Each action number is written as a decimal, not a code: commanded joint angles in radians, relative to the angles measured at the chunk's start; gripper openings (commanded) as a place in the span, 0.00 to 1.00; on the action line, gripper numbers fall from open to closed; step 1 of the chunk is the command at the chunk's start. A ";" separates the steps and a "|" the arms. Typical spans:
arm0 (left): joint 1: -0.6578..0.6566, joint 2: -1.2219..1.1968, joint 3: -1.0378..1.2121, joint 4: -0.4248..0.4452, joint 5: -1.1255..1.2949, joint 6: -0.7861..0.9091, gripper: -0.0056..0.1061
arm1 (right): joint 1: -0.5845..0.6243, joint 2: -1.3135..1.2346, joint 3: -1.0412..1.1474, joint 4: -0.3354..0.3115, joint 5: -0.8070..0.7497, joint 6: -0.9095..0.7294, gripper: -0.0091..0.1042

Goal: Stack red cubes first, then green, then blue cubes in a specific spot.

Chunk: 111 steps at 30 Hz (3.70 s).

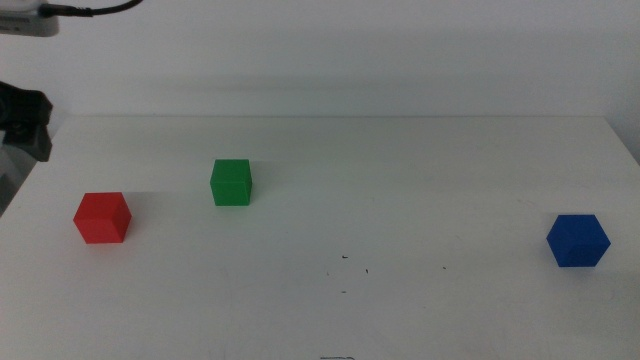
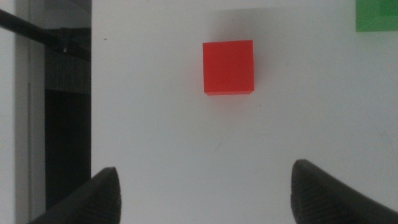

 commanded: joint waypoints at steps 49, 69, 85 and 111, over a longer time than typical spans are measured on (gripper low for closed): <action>-0.003 0.556 -0.207 -0.118 -0.146 0.046 0.89 | -0.005 -0.015 -0.011 -0.011 -0.078 -0.010 0.71; -0.003 0.590 -0.207 -0.128 -0.153 0.042 0.24 | -0.005 -0.015 -0.011 -0.011 -0.078 -0.010 0.71; -0.069 0.403 -0.062 -0.106 -0.208 -0.059 0.04 | -0.005 -0.015 -0.011 -0.011 -0.078 -0.010 0.71; -0.439 0.163 0.055 -0.019 -0.108 -0.513 0.04 | -0.005 -0.015 -0.011 -0.011 -0.078 -0.010 0.71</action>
